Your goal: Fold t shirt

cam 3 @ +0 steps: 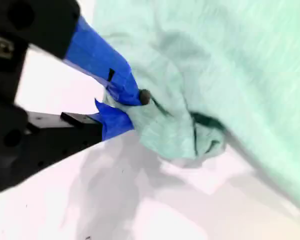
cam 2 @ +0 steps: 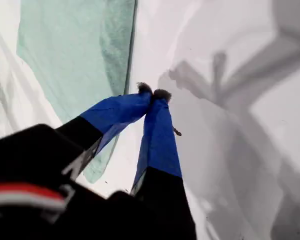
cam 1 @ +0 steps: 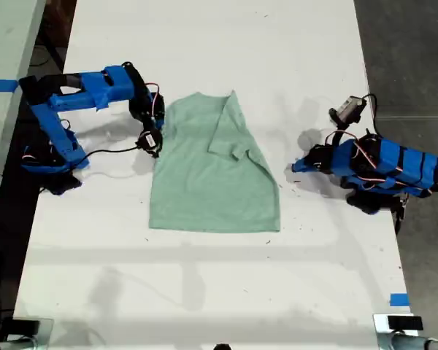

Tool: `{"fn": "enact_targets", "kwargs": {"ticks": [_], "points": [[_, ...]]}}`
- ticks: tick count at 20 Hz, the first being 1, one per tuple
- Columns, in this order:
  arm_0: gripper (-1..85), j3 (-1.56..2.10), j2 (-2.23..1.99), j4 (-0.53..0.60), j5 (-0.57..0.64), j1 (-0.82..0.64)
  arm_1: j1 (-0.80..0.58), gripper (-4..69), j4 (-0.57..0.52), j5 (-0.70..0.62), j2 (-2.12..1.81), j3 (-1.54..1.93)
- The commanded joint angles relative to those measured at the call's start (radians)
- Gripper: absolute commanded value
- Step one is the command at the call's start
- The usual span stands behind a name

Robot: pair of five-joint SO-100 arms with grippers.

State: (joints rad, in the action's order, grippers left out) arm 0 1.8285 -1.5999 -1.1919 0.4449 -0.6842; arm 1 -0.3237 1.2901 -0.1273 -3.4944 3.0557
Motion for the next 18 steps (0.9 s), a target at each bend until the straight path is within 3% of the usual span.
{"fn": "enact_targets", "kwargs": {"ticks": [1, 7, 8, 11, 12, 13, 16, 18], "points": [[-0.3, -0.218, -0.008, -0.054, -0.11, 0.181, 0.011, 1.0, -0.032, -0.023, -0.012, 0.049], [-0.1, -0.712, 0.256, -0.112, -0.193, 0.373, 0.011, 1.0, -0.032, -0.023, -0.012, 0.049], [4.0, -0.744, 0.282, -0.103, -0.196, 0.382, 0.011, 1.0, -0.032, -0.023, -0.012, 0.049], [6.8, -0.755, 0.296, -0.101, -0.213, 0.356, 0.012, 1.0, -0.032, -0.023, -0.012, 0.049], [-0.1, -0.755, 0.273, -0.118, -0.189, 0.339, 0.012, 1.0, -0.032, -0.023, -0.012, 0.048], [-0.1, -0.746, 0.227, -0.155, -0.201, 0.327, 0.012, 1.0, -0.032, -0.025, -0.012, 0.048], [-0.2, -0.646, -0.025, -0.273, -0.212, 0.262, 0.014, 1.0, -0.032, -0.025, -0.012, 0.048], [-0.2, -0.476, -0.291, -0.256, -0.195, 0.221, 0.014, 1.0, -0.032, -0.025, -0.012, 0.048]]}}
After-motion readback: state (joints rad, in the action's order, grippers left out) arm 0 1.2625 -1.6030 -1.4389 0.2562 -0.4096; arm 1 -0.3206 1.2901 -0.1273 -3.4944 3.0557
